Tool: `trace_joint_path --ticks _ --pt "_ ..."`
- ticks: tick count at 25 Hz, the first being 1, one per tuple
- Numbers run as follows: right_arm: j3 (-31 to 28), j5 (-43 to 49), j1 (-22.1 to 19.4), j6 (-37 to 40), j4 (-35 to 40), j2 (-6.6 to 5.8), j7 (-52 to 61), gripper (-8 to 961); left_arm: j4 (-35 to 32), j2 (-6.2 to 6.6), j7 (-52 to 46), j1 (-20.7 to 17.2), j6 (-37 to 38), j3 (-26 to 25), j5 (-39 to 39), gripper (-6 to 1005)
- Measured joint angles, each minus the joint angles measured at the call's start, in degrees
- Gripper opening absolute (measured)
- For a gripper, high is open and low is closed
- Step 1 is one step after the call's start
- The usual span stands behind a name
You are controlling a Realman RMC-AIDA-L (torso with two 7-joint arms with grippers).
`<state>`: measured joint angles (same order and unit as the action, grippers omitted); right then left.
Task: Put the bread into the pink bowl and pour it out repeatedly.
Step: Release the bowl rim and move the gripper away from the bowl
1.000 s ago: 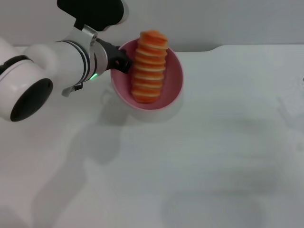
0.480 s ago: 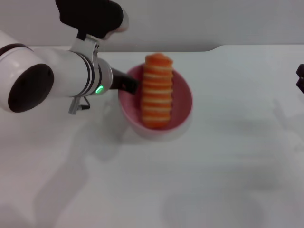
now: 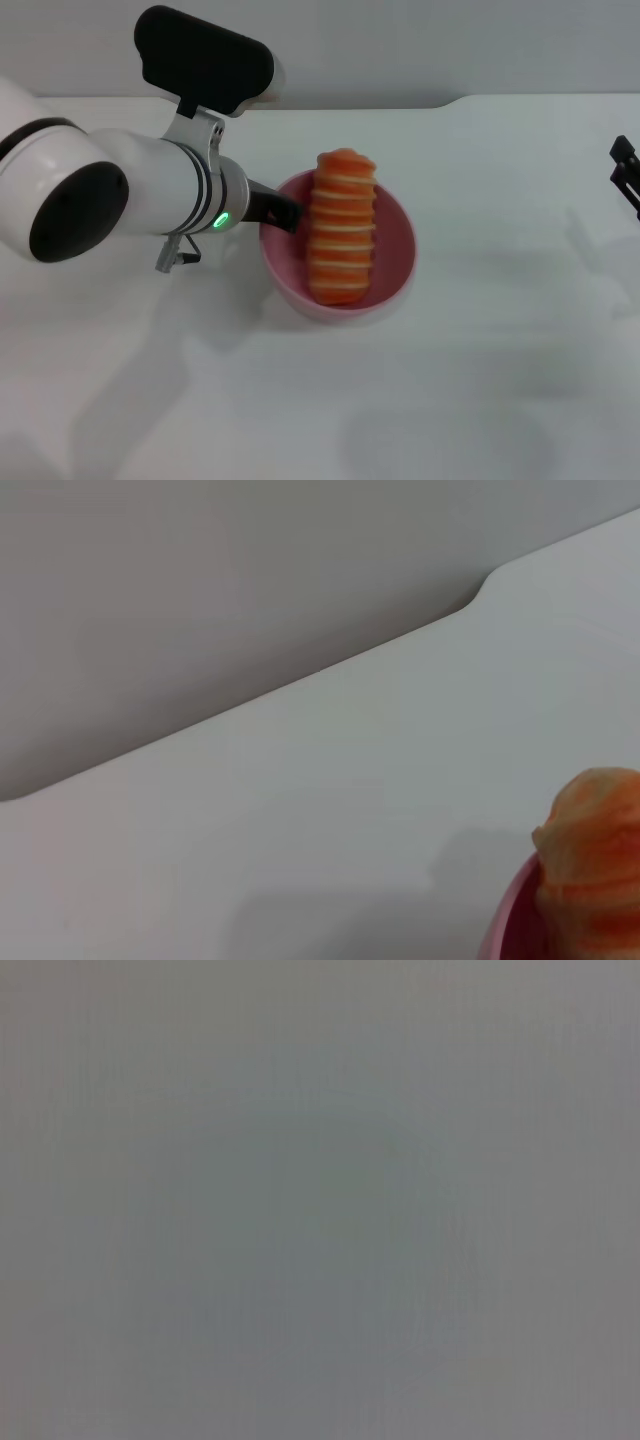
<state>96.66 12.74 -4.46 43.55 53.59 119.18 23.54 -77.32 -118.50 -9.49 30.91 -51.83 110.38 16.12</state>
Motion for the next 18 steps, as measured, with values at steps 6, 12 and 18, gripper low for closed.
trace_joint_path --ticks 6,12,18 --pt "0.02 0.09 -0.01 -0.10 -0.14 0.00 -0.34 736 2.24 0.05 -0.08 -0.87 2.82 0.04 0.05 40" --pt "0.02 0.33 -0.04 -0.15 -0.27 0.00 -0.43 736 4.26 0.03 -0.10 -0.96 3.30 -0.01 0.04 41" --pt "0.23 0.41 0.02 -0.19 -0.60 0.00 -0.46 736 4.51 0.05 0.07 -1.14 3.33 -0.02 0.62 41"
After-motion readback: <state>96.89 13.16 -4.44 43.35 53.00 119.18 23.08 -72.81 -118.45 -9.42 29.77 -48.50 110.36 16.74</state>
